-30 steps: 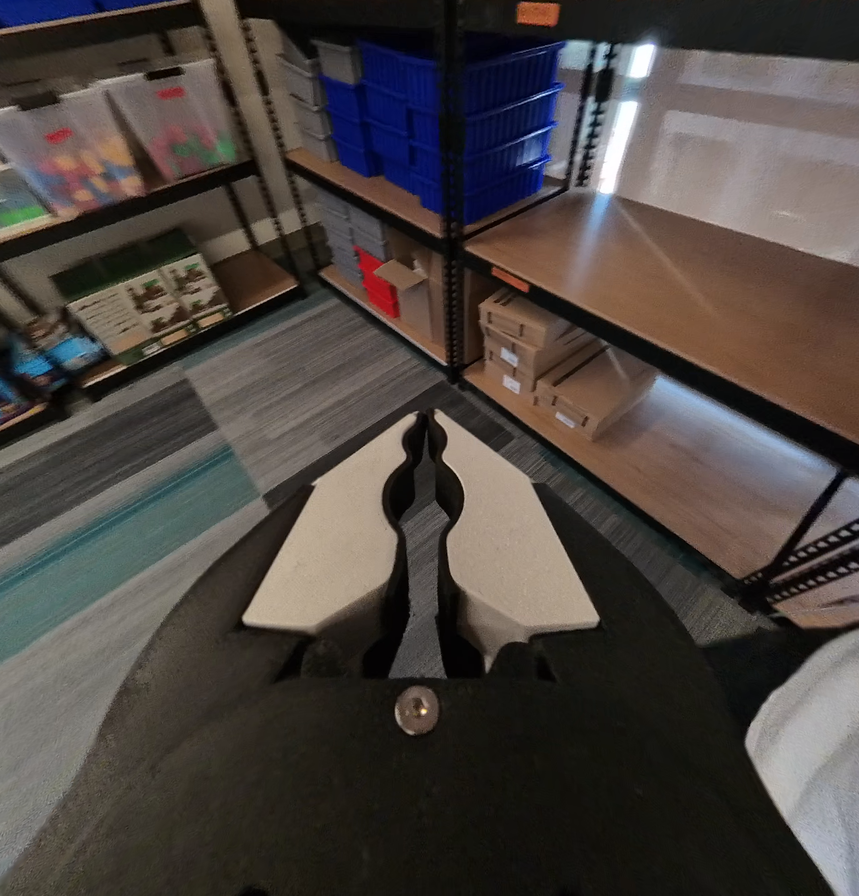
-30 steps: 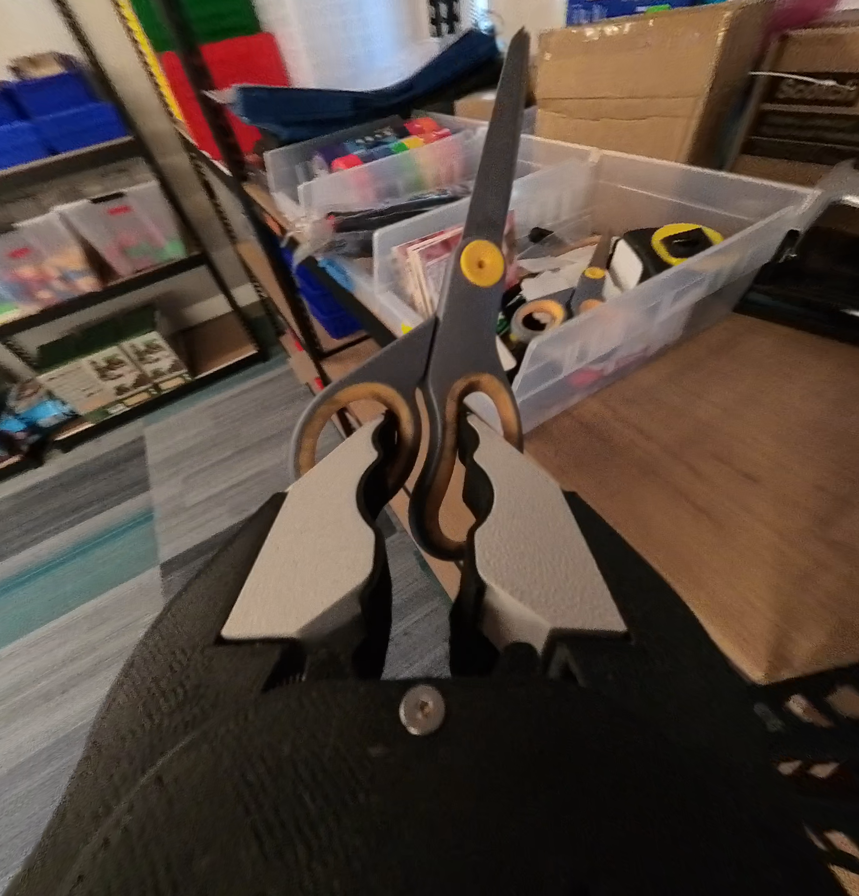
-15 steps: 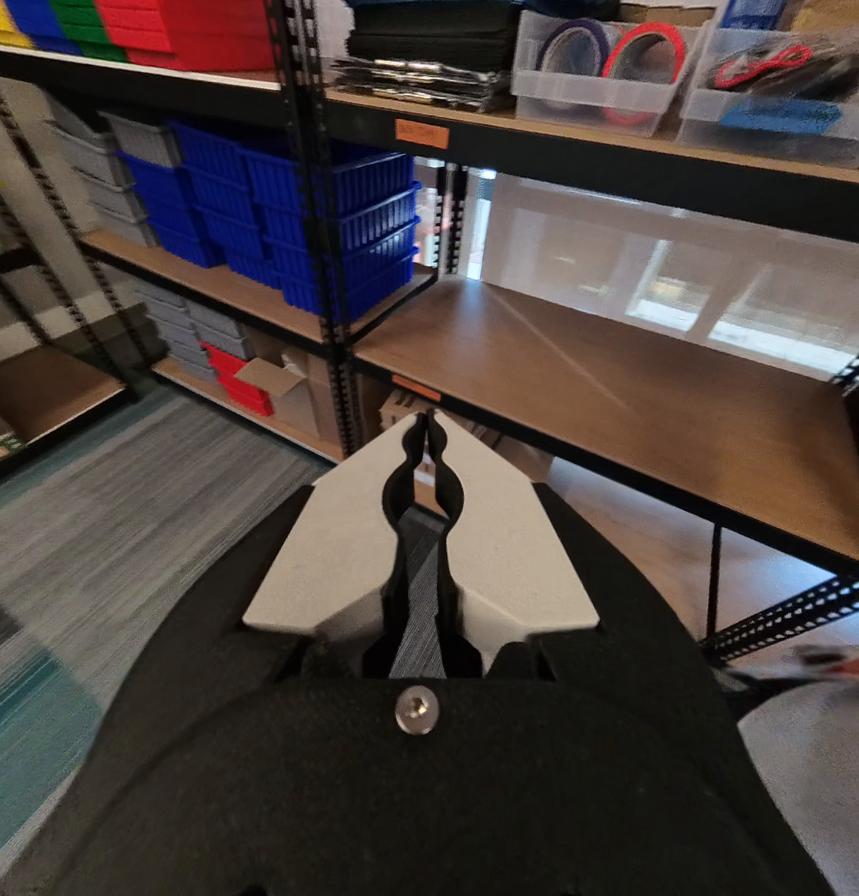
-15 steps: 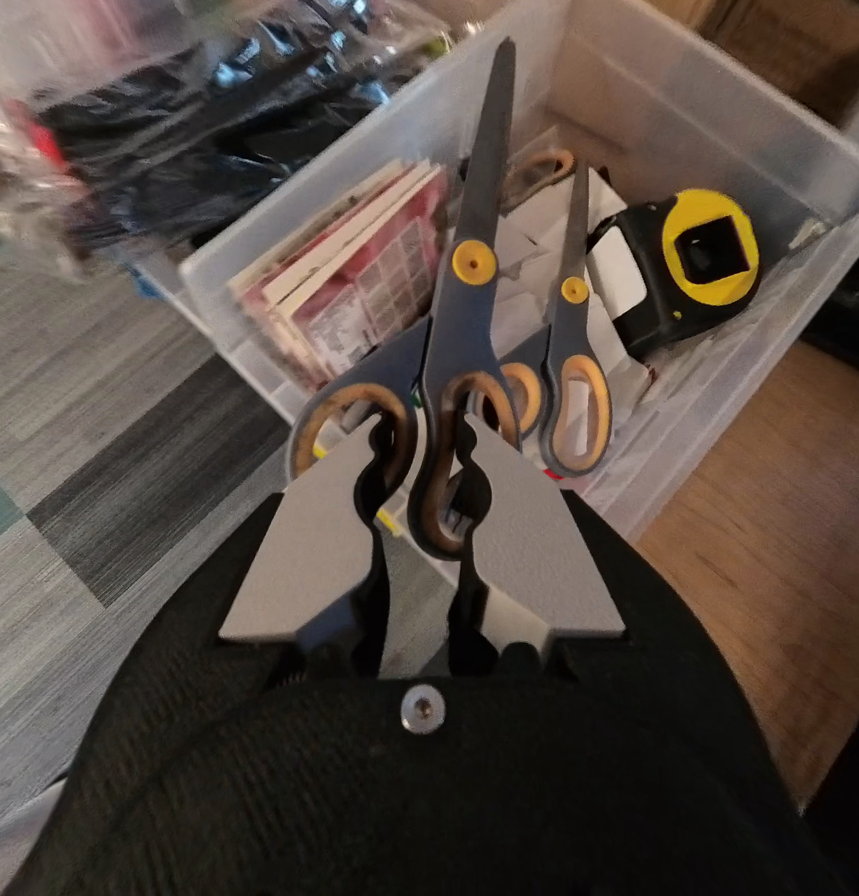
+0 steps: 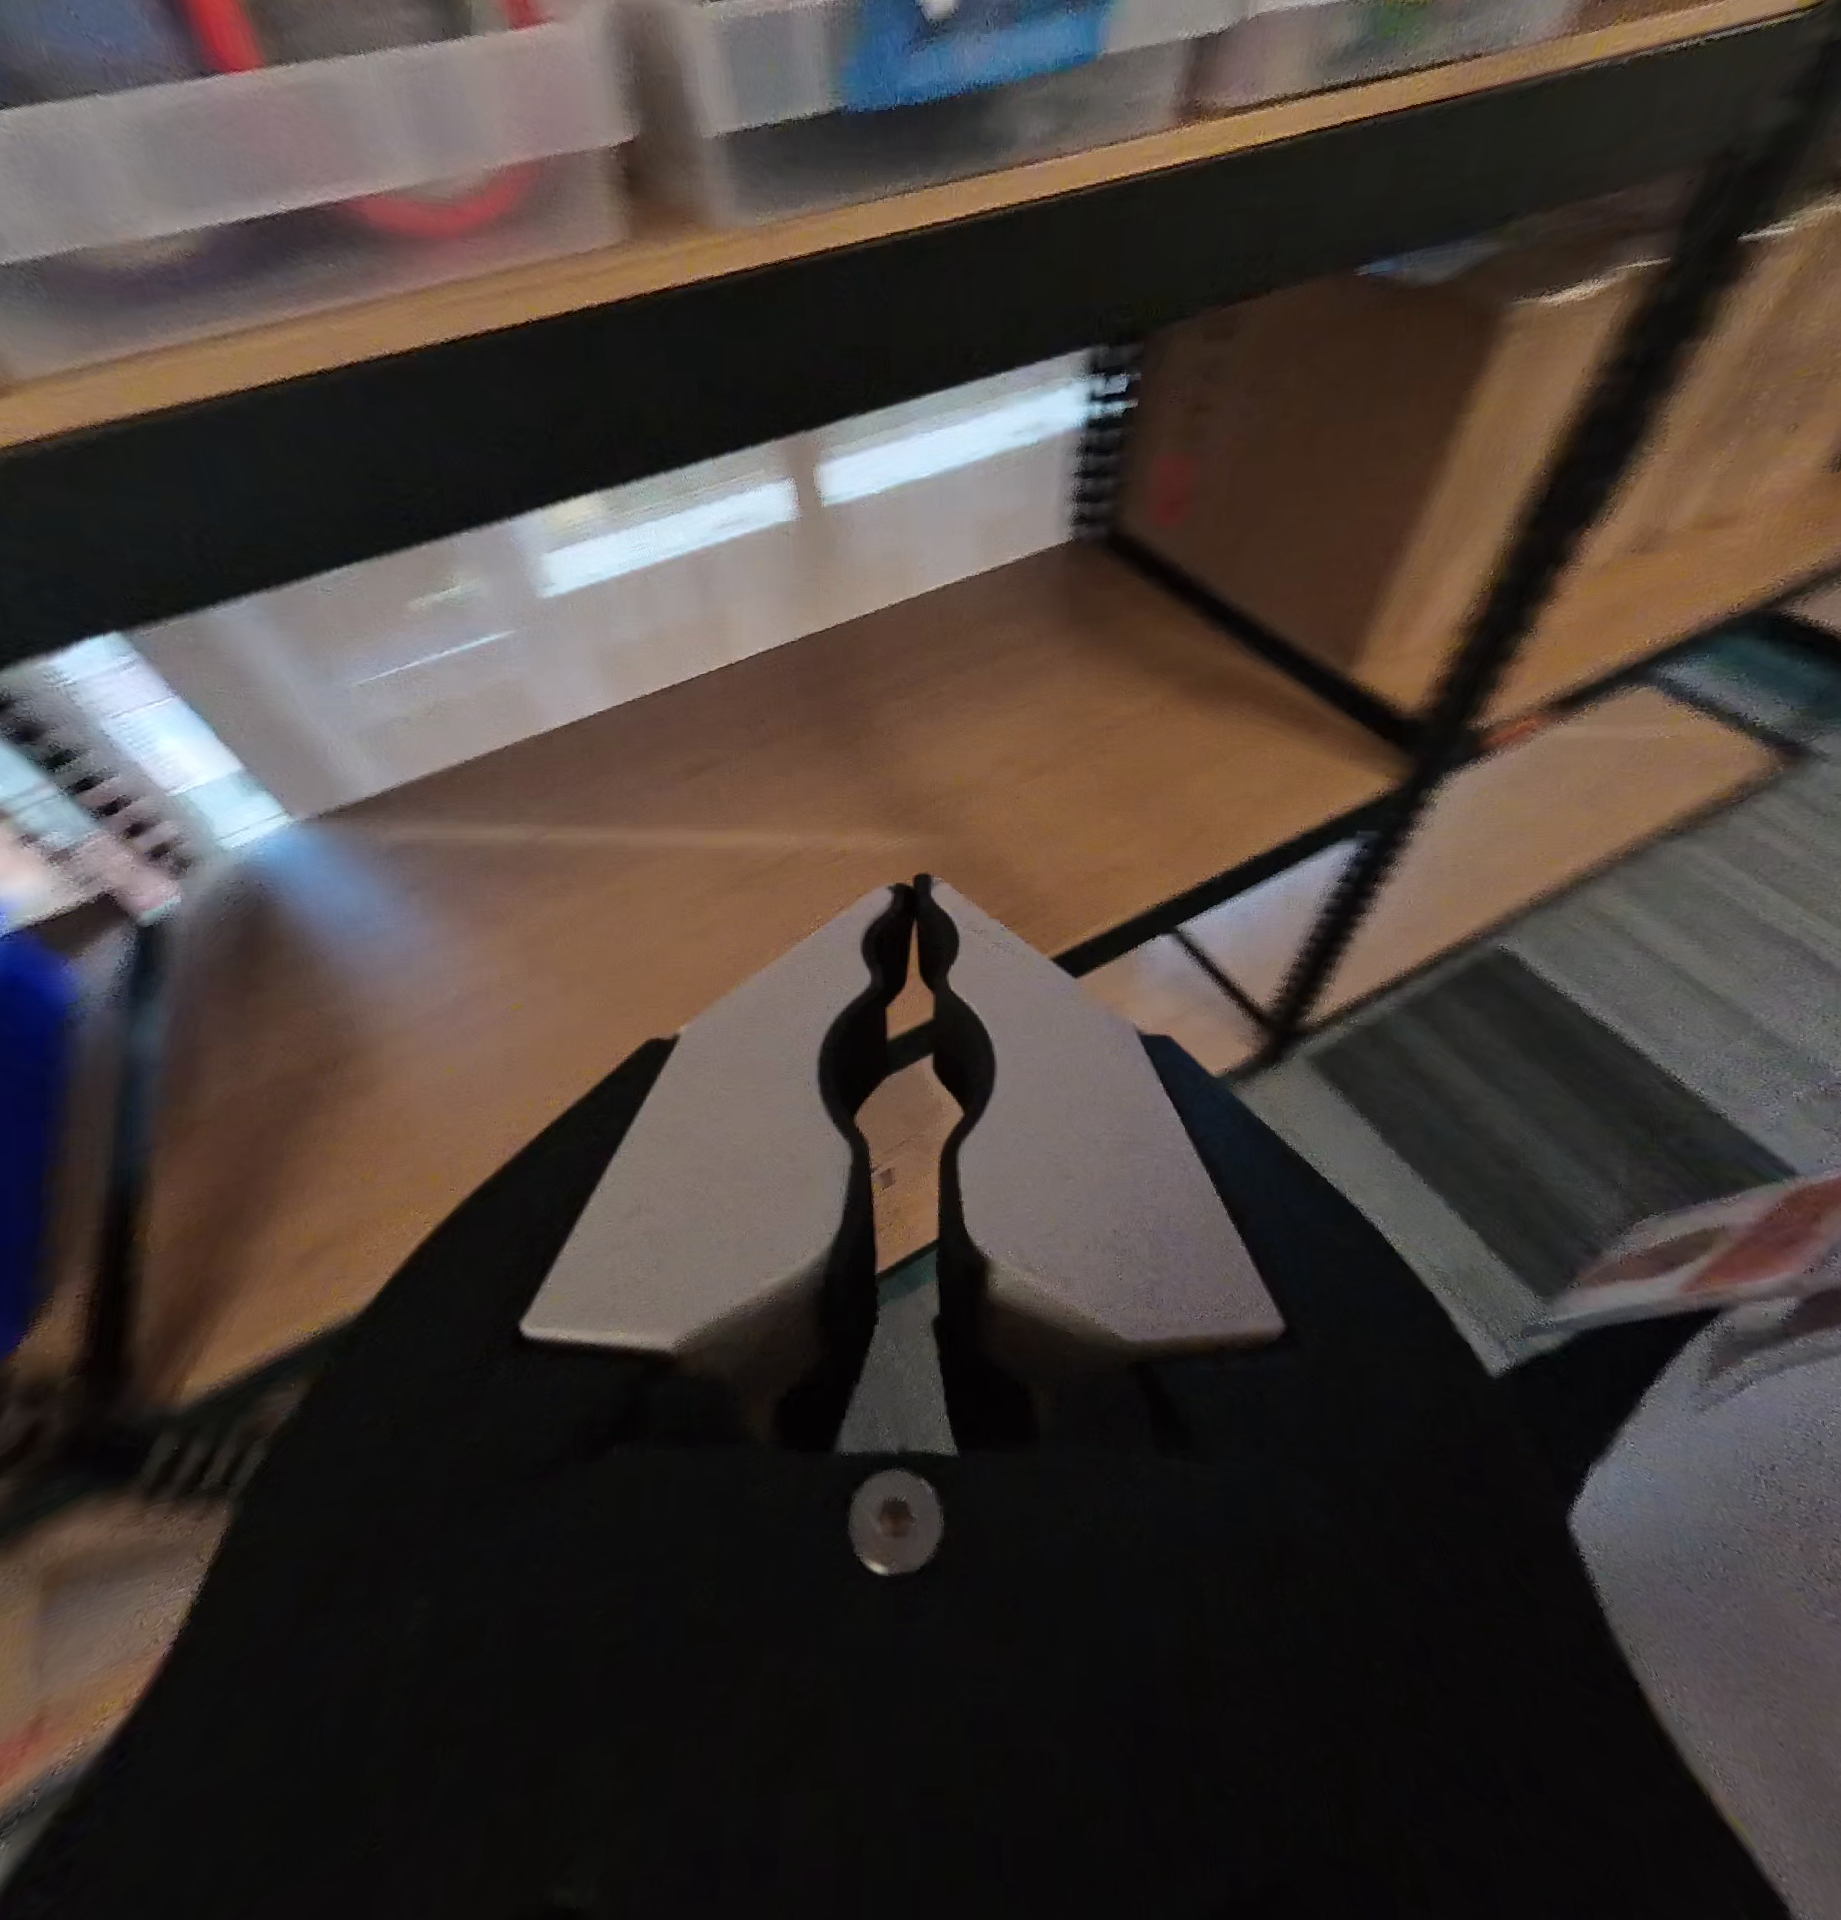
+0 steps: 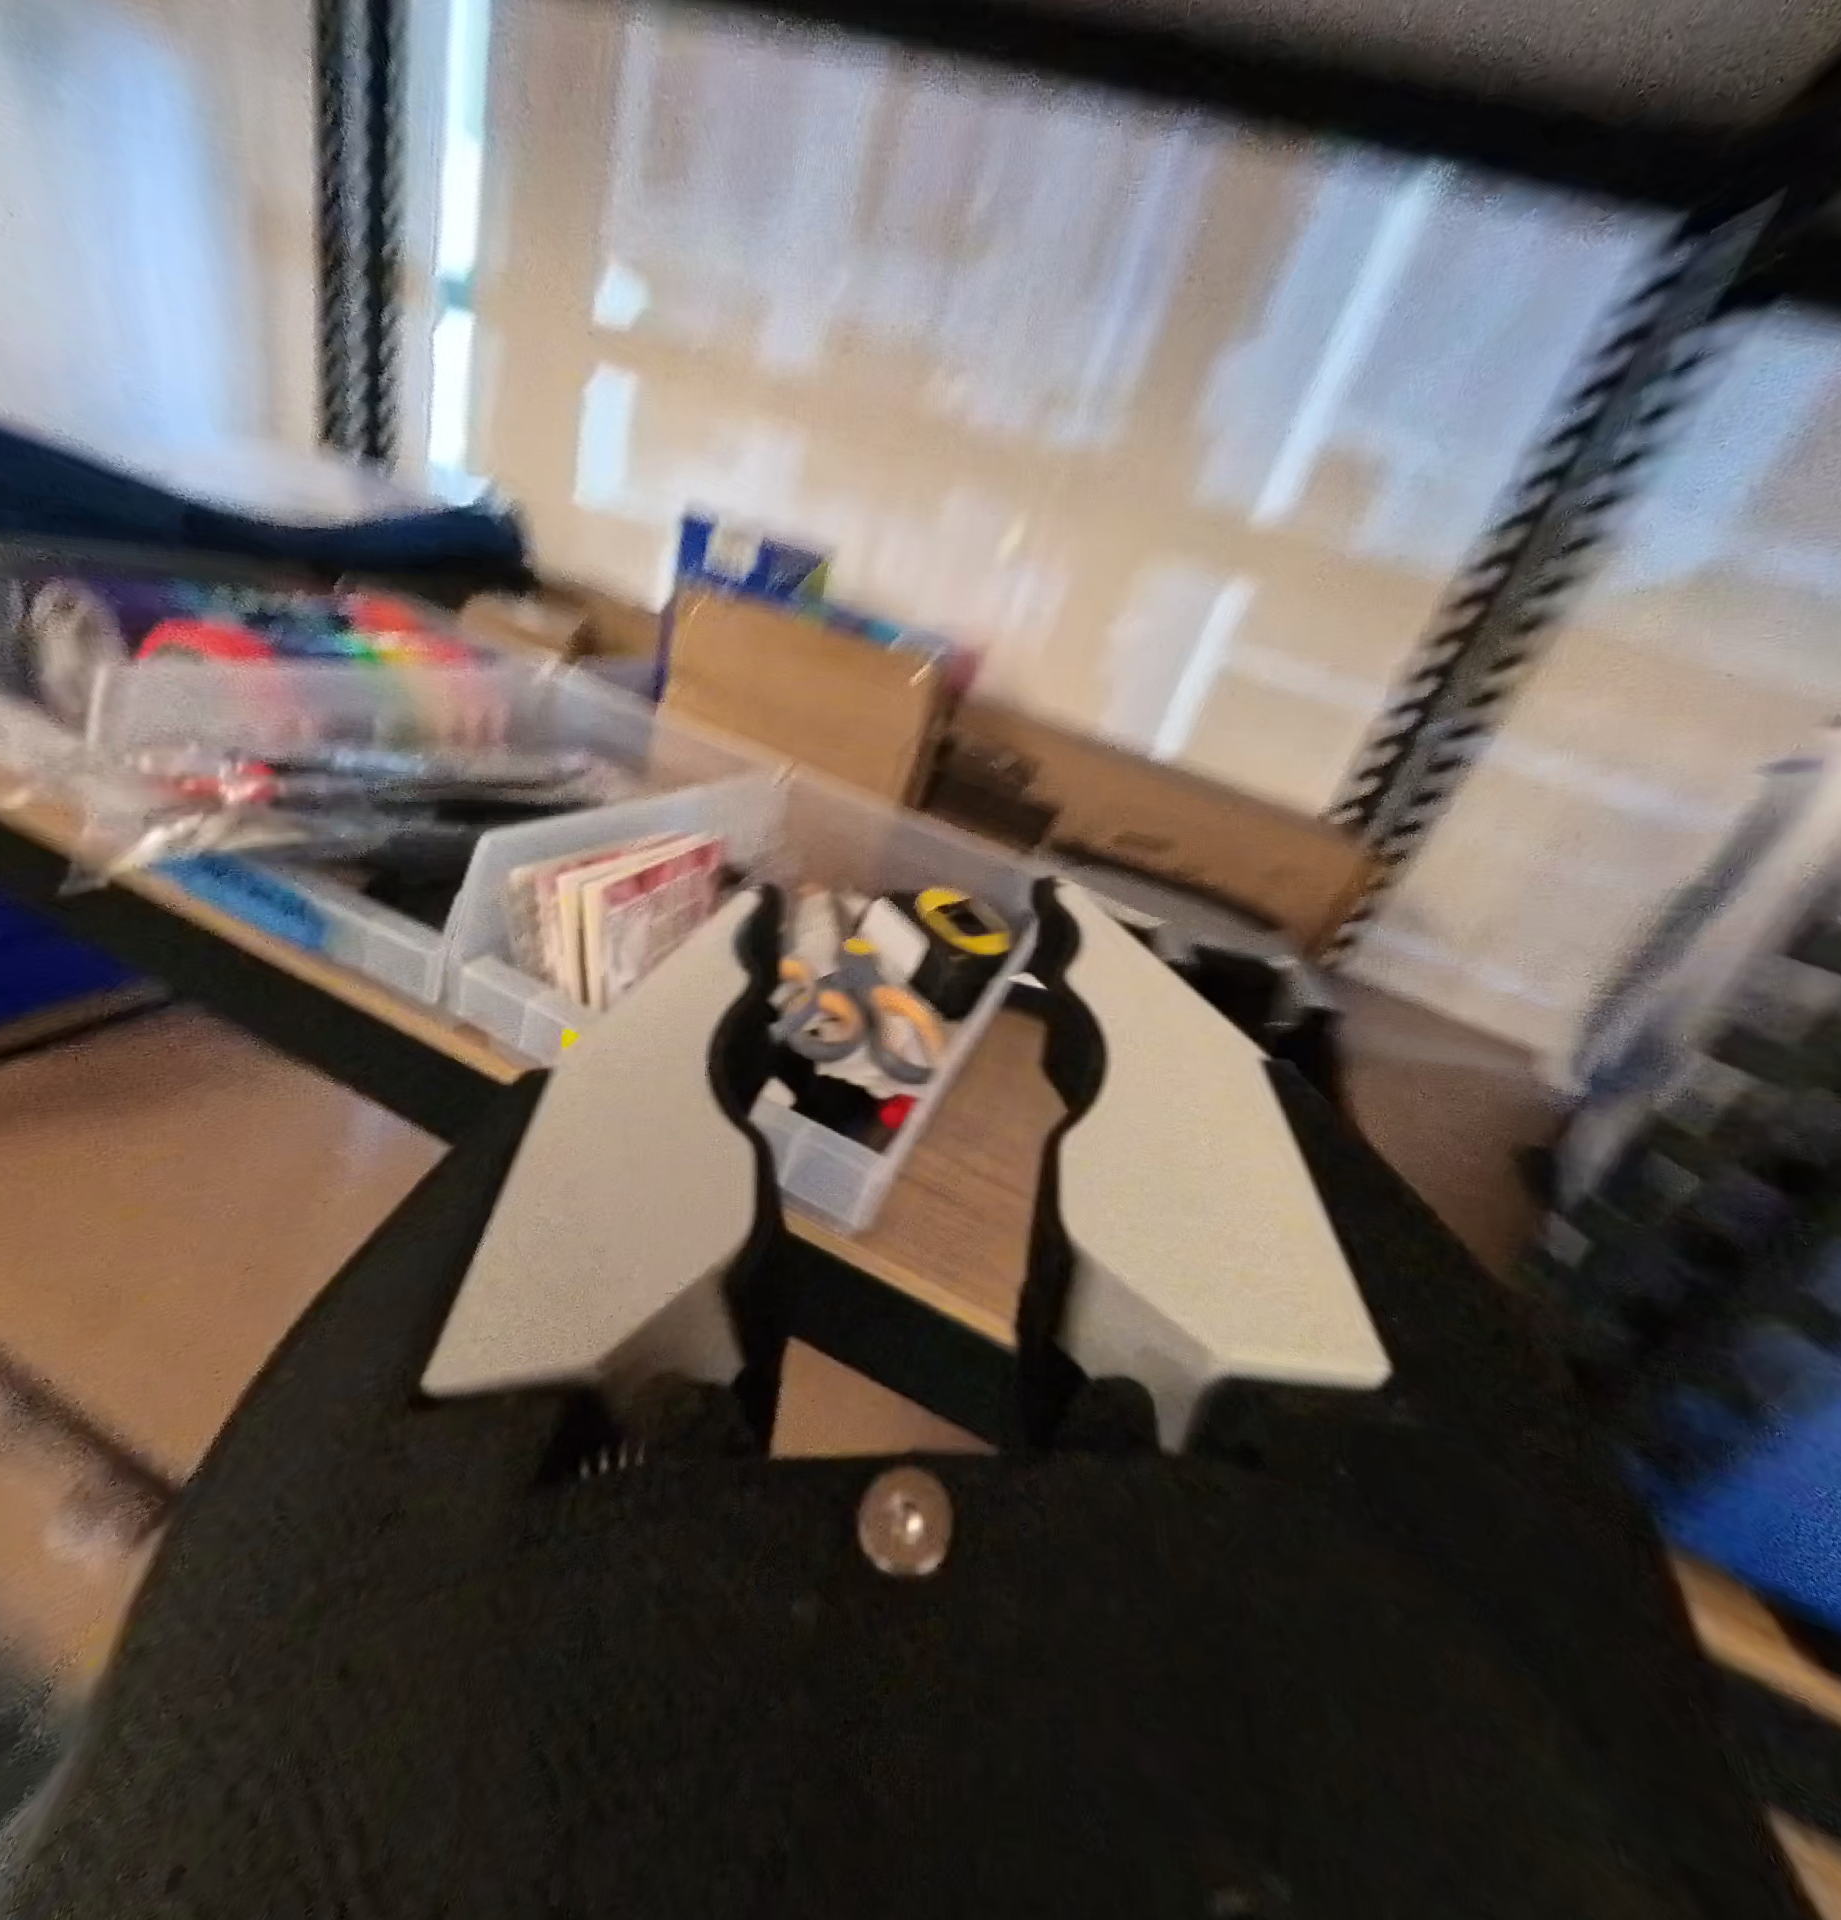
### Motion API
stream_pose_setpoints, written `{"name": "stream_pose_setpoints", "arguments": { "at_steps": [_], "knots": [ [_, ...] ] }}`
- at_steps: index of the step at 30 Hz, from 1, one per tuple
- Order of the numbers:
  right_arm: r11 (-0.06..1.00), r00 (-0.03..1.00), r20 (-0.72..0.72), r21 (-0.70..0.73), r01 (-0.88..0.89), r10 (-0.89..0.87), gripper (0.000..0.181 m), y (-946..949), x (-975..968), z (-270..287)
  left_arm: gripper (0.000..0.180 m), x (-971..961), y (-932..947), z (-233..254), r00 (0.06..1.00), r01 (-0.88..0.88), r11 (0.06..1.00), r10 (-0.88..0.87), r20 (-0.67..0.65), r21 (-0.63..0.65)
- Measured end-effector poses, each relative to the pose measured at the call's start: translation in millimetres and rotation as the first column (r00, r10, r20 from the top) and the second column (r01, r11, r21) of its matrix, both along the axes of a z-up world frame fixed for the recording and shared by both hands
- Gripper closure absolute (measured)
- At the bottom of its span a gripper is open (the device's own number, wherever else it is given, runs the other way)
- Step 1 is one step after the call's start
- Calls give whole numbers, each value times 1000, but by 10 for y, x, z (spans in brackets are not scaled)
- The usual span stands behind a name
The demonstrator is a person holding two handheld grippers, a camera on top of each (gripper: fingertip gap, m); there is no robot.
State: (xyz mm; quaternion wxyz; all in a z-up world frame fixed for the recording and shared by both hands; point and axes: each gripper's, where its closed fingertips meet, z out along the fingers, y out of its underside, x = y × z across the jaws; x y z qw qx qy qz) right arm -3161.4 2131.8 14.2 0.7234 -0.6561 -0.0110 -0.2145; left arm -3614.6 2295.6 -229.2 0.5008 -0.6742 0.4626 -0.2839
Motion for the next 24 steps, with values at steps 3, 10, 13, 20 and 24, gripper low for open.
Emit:
{"name": "stream_pose_setpoints", "arguments": {
  "at_steps": [3,10,13,20,24],
  "knots": [
    [975,975,-67,44,217,-213,109,-1069,-187,-270,180,494,-14,63,942,335,942,-335,25,4],
    [682,675,-113,-31,731,-729,107,-3282,-941,-613,180,1691,-895,357,601,790,607,-794,90,88],
    [475,475,25,-21,880,-879,115,-4156,-1376,-493,171,2161,-1688,511,429,894,439,-897,105,95],
    [378,379,11,-26,925,-925,113,-5543,-1737,-776,143,2940,-3323,687,237,961,261,-947,218,90],
    [371,362,-99,-98,923,-927,112,-6395,-1441,-841,127,3455,-3942,665,284,944,317,-919,275,86]
  ]
}}
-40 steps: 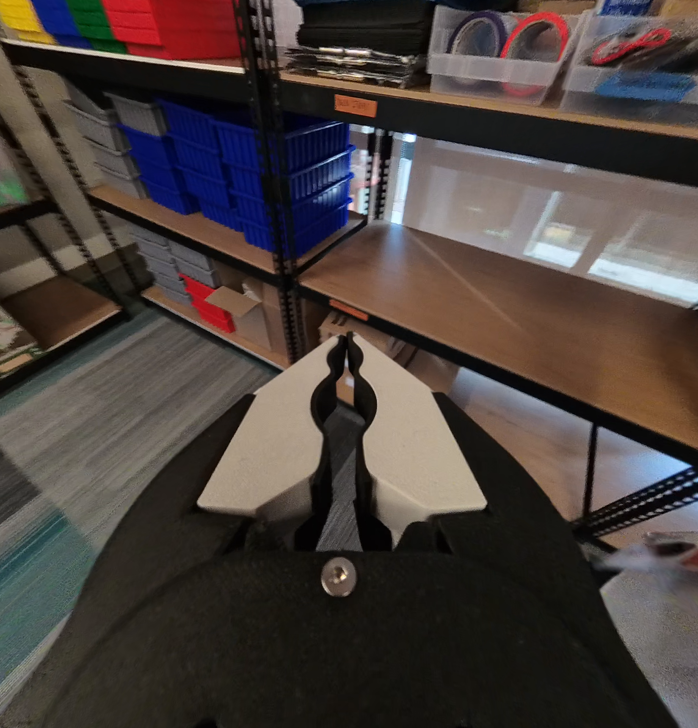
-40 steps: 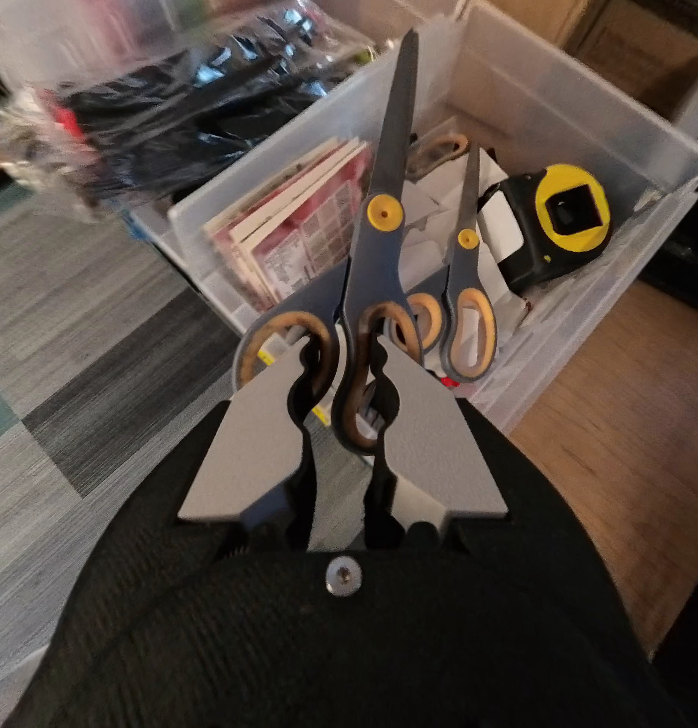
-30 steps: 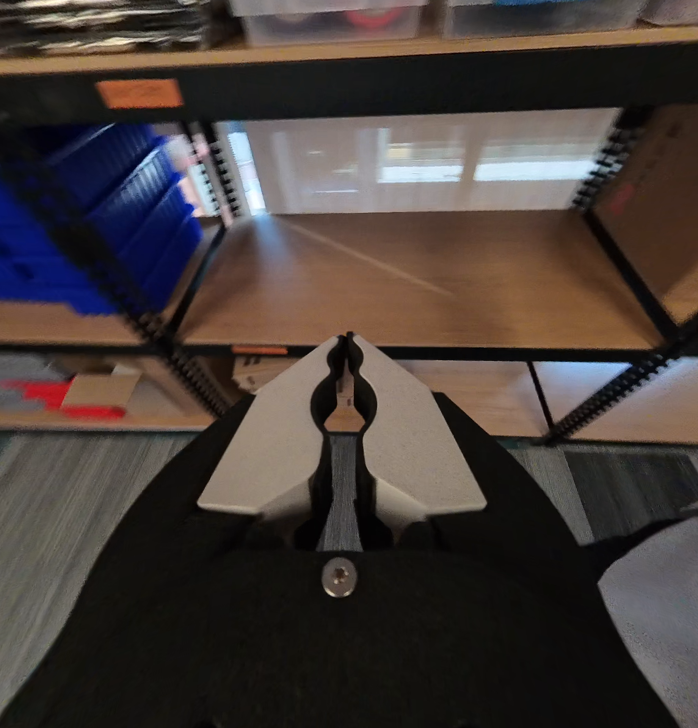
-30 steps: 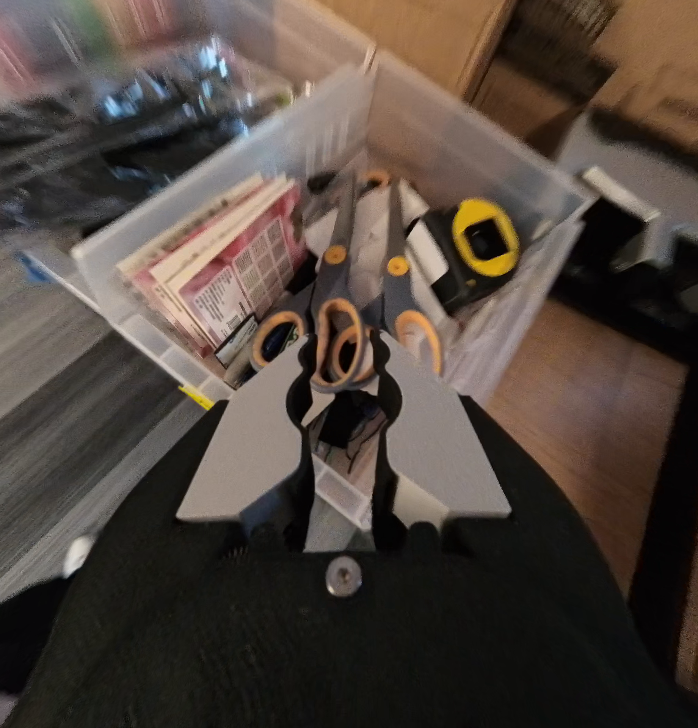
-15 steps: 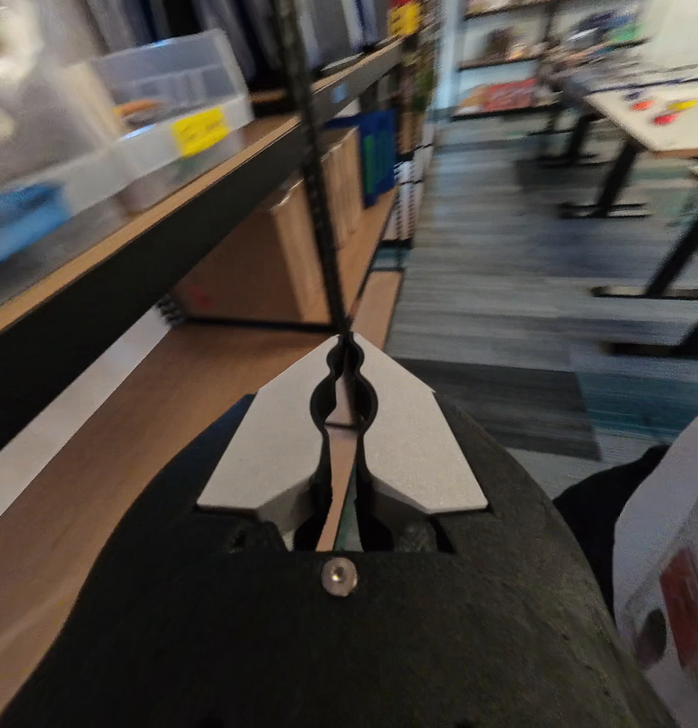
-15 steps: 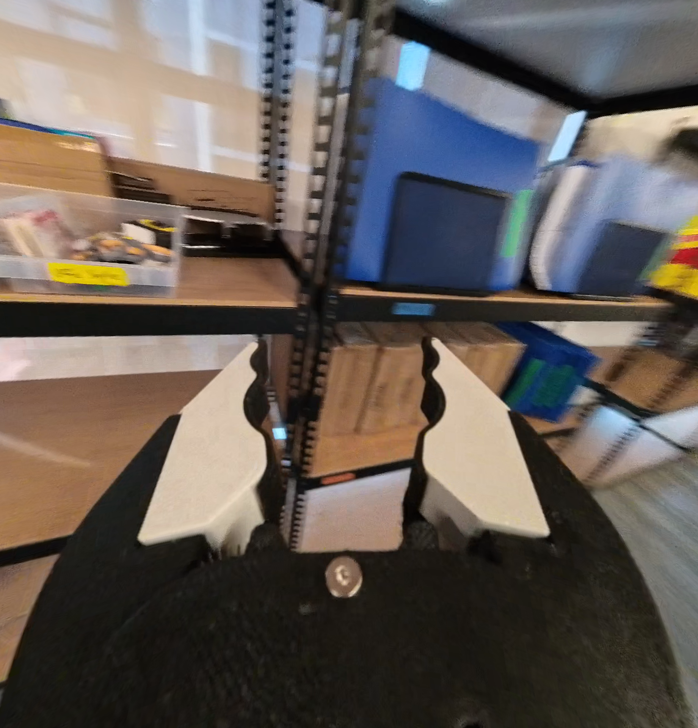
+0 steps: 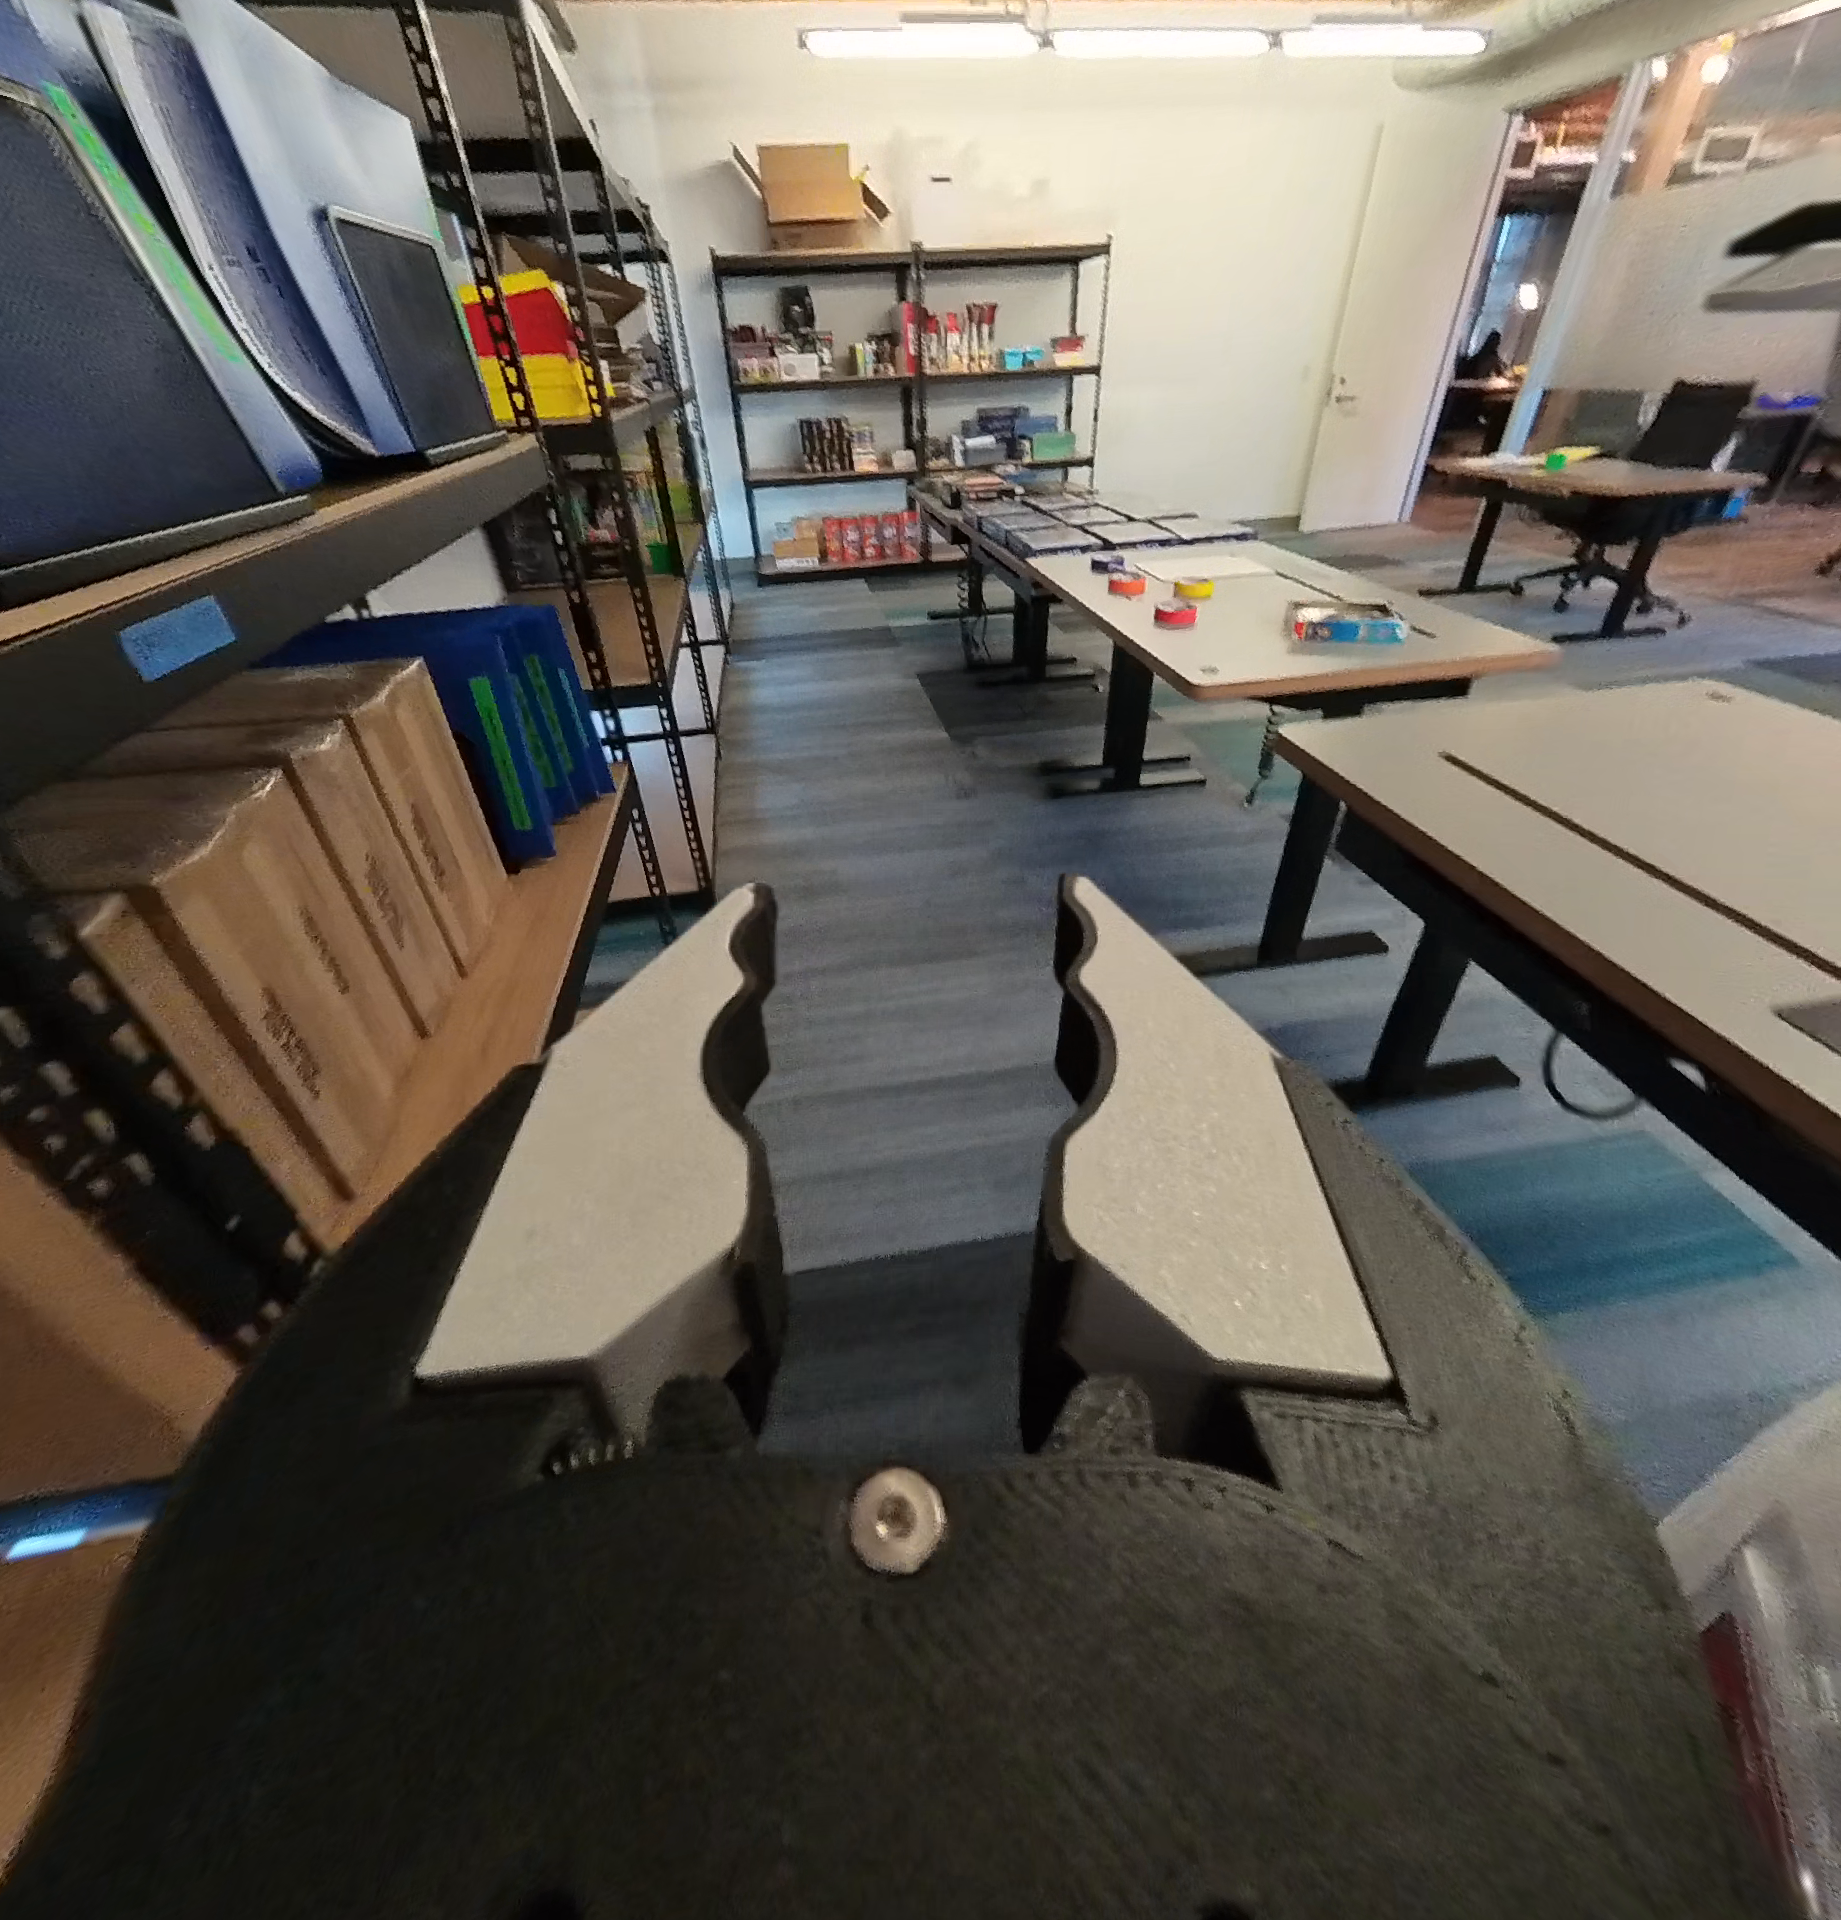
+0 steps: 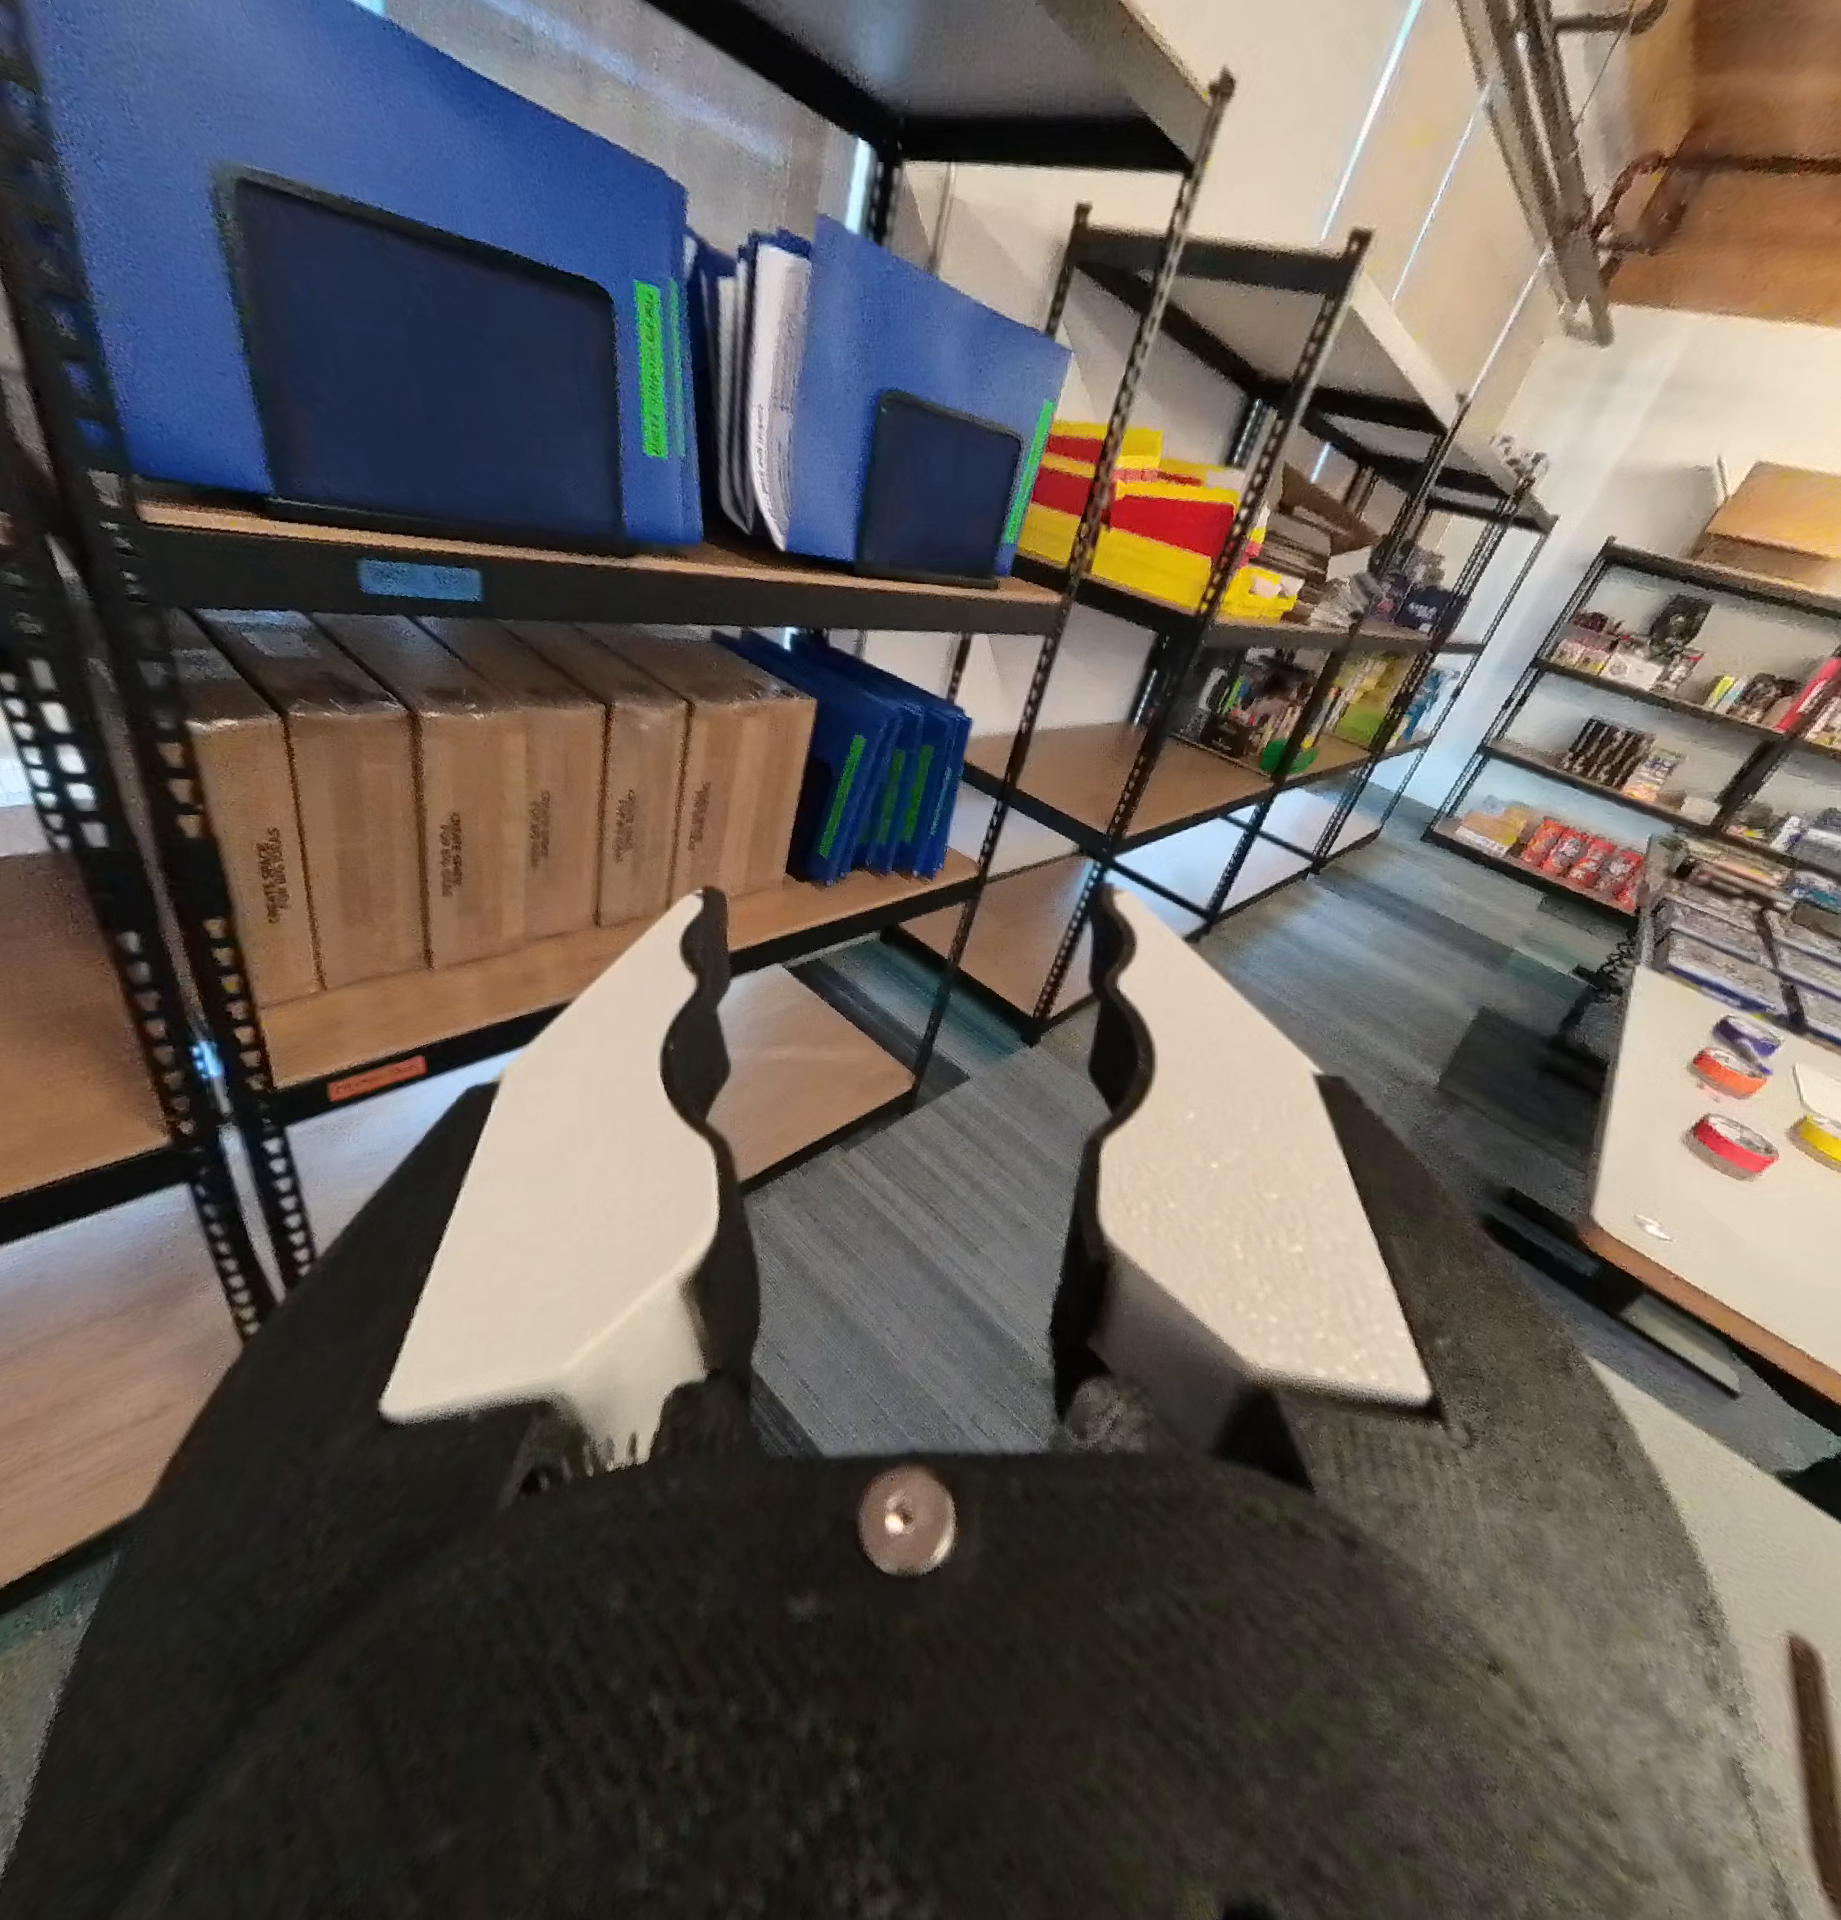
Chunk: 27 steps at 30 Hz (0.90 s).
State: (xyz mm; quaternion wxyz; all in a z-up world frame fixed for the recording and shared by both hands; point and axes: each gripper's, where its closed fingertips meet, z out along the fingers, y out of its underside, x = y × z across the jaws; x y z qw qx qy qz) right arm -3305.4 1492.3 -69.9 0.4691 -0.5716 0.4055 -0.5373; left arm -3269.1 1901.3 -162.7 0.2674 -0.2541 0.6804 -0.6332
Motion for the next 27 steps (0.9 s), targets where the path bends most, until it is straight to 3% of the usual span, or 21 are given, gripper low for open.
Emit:
{"name": "stream_pose_setpoints", "arguments": {
  "at_steps": [4,11,14,17,19,21,24,27],
  "knots": [
    [982,990,8,-130,139,-139,120,-915,300,102,120,509,-611,53,1000,17,999,-16,10,-52],
    [989,983,180,-132,71,-46,137,-1173,1134,217,121,1182,-958,99,999,-25,999,24,41,26],
    [986,974,225,-165,29,9,145,-1035,1619,191,137,1473,-945,-95,999,-9,1000,9,-42,-9],
    [968,948,316,-229,106,-29,181,-1027,2018,255,155,1817,-929,-331,995,19,1000,-20,-99,-14],
    [952,863,489,-184,243,-125,181,-1168,2074,540,180,2108,-942,-485,994,59,998,-57,-89,14],
    [929,785,578,-118,350,-222,181,-1357,2045,786,180,2547,-1012,-528,996,85,996,-85,-26,-7],
    [862,732,551,-44,505,-401,181,-1775,2031,943,180,3264,-1473,-400,958,281,954,-285,-30,-107],
    [815,727,465,-20,579,-505,181,-2054,1988,931,180,3783,-2153,-253,837,536,833,-546,-42,-139]
  ]
}}
